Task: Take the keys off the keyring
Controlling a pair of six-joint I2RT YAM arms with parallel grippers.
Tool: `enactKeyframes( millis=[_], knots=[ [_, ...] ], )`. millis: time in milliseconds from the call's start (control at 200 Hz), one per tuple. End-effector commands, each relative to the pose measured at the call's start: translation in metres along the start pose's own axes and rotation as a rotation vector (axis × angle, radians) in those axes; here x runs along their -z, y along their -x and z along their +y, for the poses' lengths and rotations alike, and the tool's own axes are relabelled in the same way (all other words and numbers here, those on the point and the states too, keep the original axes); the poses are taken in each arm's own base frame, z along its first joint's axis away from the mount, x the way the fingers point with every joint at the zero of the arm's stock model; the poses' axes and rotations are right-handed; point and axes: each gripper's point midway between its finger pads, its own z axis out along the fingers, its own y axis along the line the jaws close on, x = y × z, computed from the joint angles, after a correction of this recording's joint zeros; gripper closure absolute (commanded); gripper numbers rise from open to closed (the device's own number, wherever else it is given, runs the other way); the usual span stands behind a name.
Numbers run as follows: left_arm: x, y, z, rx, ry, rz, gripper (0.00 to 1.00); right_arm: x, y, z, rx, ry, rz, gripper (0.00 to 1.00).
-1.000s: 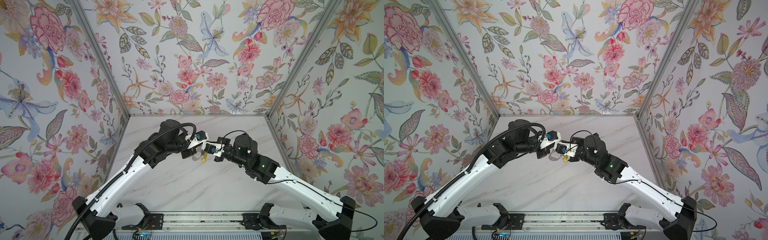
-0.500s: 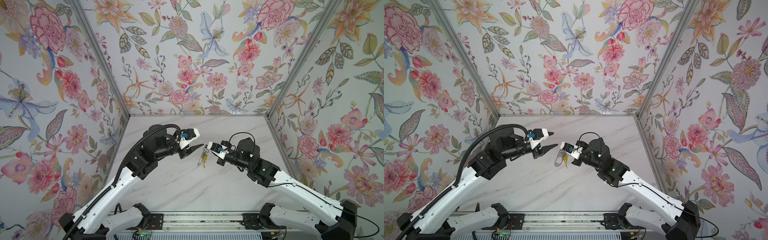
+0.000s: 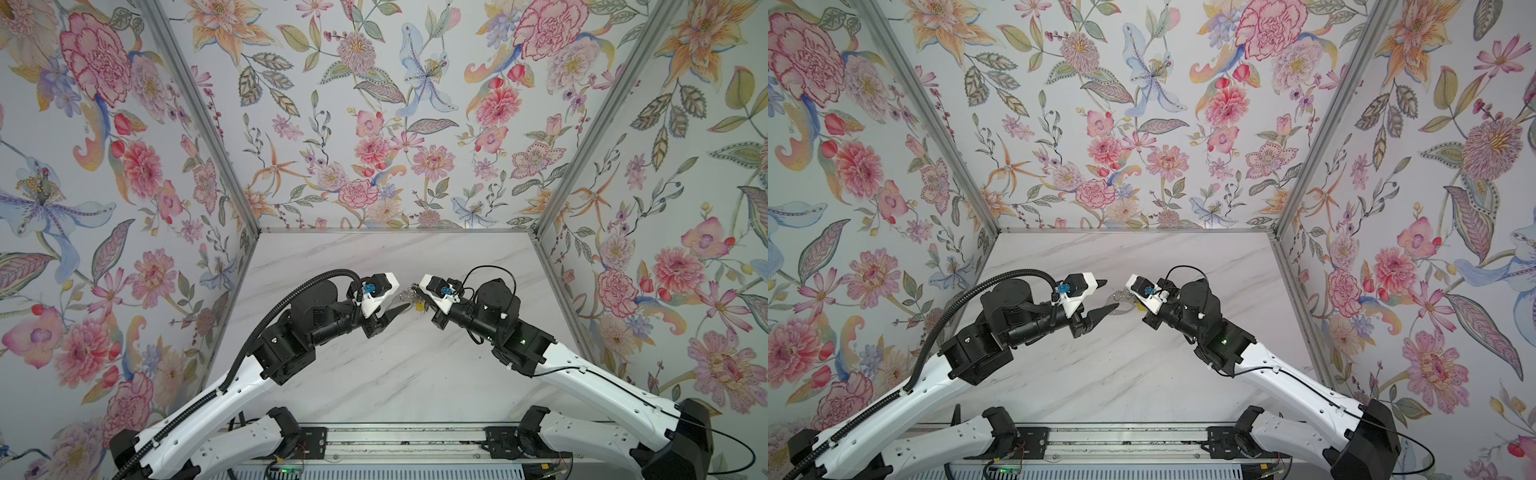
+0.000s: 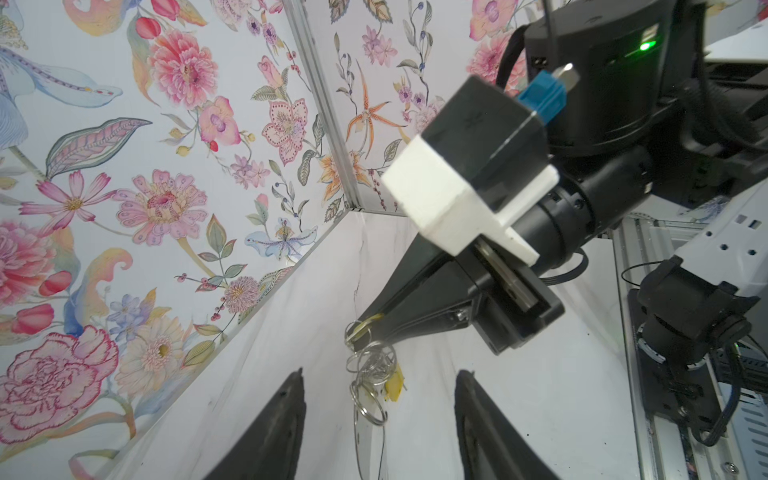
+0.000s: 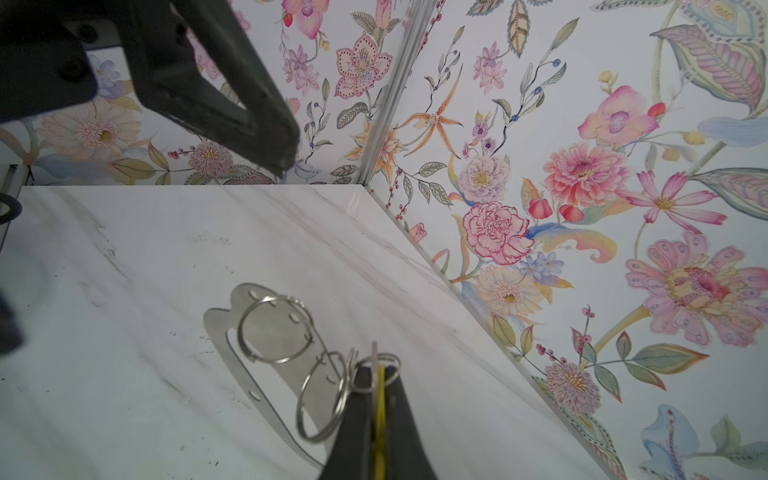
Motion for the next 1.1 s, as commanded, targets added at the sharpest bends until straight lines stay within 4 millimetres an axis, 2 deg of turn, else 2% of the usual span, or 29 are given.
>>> enactKeyframes(
  millis=[0, 90, 205, 390, 530, 666, 866, 1091],
  knots=[
    [0.008, 0.014, 0.011, -0.03, 0.065, -0.033, 0.39, 0.006, 0.021, -0.005, -0.015, 0.005, -0.093, 1.0],
    [0.02, 0.025, 0.021, -0.033, 0.093, -0.078, 0.37, 0.01, 0.024, -0.003, -0.014, 0.032, -0.127, 1.0],
    [0.032, 0.023, 0.042, -0.003, 0.125, -0.101, 0.37, 0.016, 0.028, 0.002, 0.007, 0.074, -0.161, 1.0],
    [0.021, -0.001, 0.06, 0.022, 0.125, -0.05, 0.37, 0.027, 0.04, 0.01, 0.038, 0.136, -0.234, 1.0],
    [0.004, -0.015, 0.047, 0.056, 0.029, -0.044, 0.4, 0.033, 0.051, 0.012, 0.045, 0.18, -0.286, 1.0],
    [-0.001, -0.025, 0.044, 0.079, 0.013, -0.044, 0.42, 0.035, 0.059, 0.013, 0.05, 0.221, -0.307, 1.0],
    [0.003, -0.008, 0.021, 0.129, -0.077, -0.131, 0.43, 0.03, 0.061, 0.01, 0.053, 0.231, -0.323, 1.0],
    [-0.002, -0.005, -0.006, 0.159, -0.118, -0.144, 0.43, 0.024, 0.062, 0.003, 0.024, 0.242, -0.366, 1.0]
  ],
)
